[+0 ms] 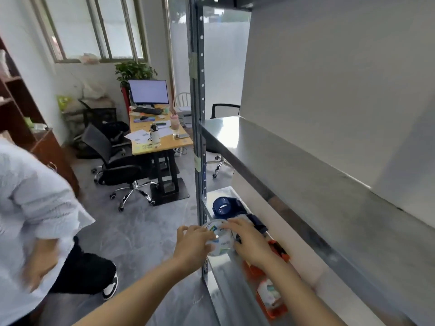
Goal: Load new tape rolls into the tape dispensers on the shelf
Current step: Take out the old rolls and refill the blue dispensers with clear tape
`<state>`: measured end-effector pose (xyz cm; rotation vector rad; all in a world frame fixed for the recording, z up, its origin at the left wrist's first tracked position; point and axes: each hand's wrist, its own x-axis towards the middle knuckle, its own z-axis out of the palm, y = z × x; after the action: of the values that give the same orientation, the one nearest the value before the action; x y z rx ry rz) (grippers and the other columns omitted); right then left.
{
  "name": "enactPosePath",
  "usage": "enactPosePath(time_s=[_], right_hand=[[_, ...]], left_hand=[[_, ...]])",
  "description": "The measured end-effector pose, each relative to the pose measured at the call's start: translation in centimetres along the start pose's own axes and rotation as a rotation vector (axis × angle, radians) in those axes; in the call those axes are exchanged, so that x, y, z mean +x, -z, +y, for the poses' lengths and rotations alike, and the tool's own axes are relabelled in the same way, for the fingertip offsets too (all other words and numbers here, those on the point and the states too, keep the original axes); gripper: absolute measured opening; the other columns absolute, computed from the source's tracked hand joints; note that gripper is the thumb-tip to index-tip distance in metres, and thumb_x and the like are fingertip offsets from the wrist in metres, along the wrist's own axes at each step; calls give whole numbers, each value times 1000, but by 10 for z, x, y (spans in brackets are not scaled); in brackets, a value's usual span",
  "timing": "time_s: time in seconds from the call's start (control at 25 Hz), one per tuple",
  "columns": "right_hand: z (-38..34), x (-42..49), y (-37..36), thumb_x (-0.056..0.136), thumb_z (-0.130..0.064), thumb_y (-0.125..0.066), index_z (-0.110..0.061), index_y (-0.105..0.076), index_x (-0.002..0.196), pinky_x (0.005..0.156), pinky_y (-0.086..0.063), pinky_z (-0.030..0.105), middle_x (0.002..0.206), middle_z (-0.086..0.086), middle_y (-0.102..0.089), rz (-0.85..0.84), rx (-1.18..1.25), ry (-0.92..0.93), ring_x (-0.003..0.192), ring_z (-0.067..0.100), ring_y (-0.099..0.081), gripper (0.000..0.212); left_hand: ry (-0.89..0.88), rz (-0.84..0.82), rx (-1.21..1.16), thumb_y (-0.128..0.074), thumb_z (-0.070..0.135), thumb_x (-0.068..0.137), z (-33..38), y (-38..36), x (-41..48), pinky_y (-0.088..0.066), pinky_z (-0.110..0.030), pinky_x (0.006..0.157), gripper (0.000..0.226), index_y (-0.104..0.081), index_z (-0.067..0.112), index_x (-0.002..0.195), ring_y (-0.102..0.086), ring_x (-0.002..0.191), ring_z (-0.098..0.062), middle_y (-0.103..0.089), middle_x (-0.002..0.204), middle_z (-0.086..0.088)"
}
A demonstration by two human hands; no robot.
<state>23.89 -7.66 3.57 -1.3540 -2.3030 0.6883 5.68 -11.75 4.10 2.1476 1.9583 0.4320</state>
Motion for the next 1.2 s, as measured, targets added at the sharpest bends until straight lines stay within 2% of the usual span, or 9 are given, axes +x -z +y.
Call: enactPosePath(time_s=[0.16,0.32,0.44,0.52,0.64,0.68,0.8,0.96,1.2], right_hand=[[13,51,-5,80,-4,-55,-31,-58,122,108,-39,34,150,-9,-32,-102,-20,33,134,13,-37,50],[23,92,-5,81,-12,-64,-30,-58,123,102,-44,36,150,-19,-33,-172,-25,-33,127,10,-46,46],[27,122,-5,81,-19,-66,-34,-63,115,90,-49,26,136,-22,-51,-89,-43,-159,113,8,-55,37],[30,140,-8,81,-22,-67,-34,-64,110,79,-46,17,127,-19,-59,-29,-80,-249,102,3,-55,32],[32,163,-15,80,-18,-65,-26,-67,106,78,-39,8,129,-13,-59,58,-108,-333,105,3,-51,27],[31,170,-18,80,-17,-64,-24,-68,106,81,-38,7,131,-11,-58,85,-116,-359,110,5,-51,27],[29,182,-24,83,-17,-65,-22,-67,110,96,-42,19,131,-10,-57,150,-143,-470,118,11,-49,27],[33,188,-25,82,-16,-67,-23,-67,110,101,-39,22,125,-11,-59,236,-109,-606,119,9,-48,28],[47,185,-22,81,-30,-71,-23,-67,104,80,-39,17,107,-11,-63,324,-17,-671,102,7,-56,25]], left_hand=[[-25,-27,12,-53,26,93,-27,-5,46,-12,-35,105,28,-61,36,118,-36,130,-13,-57,130,14],[-134,-90,-14,-52,27,93,-59,-16,99,-13,-33,99,27,-62,39,115,-35,130,-13,-56,130,17],[-259,-153,-46,-52,23,92,-80,-22,145,-19,-29,93,32,-61,40,118,-38,129,-13,-56,130,16],[-325,-182,-84,-54,22,91,-93,-25,174,-21,-28,92,34,-61,40,118,-39,129,-14,-56,131,15],[-401,-230,-123,-56,22,88,-108,-29,214,-27,-35,98,34,-62,37,118,-40,130,-17,-56,133,11],[-434,-246,-123,-56,23,87,-111,-29,226,-28,-36,98,35,-62,36,118,-40,130,-18,-56,133,10],[-544,-244,-136,-56,24,86,-116,-30,259,-32,-37,98,34,-63,34,118,-43,128,-19,-56,134,10],[-596,-227,-206,-63,26,87,-117,-39,287,-37,-38,101,34,-63,36,119,-47,126,-20,-56,135,10],[-469,-254,-264,-62,28,90,-126,-46,314,-37,-36,105,32,-62,36,121,-50,124,-17,-59,132,12]])
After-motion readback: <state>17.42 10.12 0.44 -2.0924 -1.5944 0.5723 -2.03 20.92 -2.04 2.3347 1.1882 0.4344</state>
